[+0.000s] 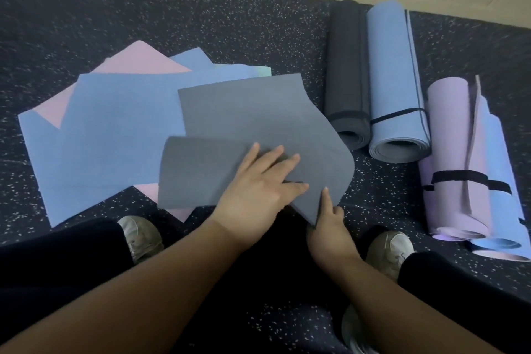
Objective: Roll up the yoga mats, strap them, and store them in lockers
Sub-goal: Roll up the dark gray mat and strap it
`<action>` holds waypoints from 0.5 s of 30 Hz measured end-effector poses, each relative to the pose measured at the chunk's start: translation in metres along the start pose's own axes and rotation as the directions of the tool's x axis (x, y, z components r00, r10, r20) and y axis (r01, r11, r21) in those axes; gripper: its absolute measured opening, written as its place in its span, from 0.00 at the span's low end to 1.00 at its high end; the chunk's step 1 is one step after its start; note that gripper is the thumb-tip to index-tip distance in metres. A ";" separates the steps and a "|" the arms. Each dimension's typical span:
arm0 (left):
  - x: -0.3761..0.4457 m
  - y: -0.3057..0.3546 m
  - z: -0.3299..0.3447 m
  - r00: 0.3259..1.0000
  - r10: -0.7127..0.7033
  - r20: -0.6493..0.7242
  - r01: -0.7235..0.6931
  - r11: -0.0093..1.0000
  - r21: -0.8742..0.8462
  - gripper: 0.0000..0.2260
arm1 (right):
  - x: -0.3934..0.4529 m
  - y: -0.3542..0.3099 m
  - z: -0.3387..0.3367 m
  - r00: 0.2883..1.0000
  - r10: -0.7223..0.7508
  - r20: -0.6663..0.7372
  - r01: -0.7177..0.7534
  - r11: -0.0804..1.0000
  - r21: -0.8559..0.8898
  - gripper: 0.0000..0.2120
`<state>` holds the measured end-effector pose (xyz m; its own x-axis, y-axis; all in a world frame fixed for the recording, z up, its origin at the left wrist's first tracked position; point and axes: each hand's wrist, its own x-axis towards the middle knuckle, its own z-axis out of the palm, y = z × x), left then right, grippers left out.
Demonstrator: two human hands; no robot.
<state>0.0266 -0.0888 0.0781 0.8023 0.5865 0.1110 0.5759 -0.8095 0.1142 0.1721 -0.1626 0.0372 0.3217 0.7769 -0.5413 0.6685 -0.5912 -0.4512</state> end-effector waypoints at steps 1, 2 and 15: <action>-0.003 -0.005 -0.002 0.997 0.043 -0.070 -0.041 0.999 0.028 0.18 | 0.002 -0.003 0.004 1.000 -0.021 0.021 0.020 1.000 0.010 0.35; -0.008 -0.009 -0.001 0.989 0.085 -0.123 -0.079 0.996 0.050 0.16 | 0.004 -0.004 0.008 0.998 -0.032 0.051 0.031 0.999 0.010 0.35; -0.104 -0.068 0.099 0.912 -0.380 0.156 0.363 0.923 0.125 0.19 | 0.035 -0.005 0.051 0.980 -0.125 0.154 0.187 0.844 -0.503 0.12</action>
<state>-0.0799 -0.0977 -0.0387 0.5371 0.8381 -0.0959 0.8429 -0.5376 0.0220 0.1461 -0.1433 -0.0158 0.1283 0.8018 -0.5836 0.9615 -0.2448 -0.1249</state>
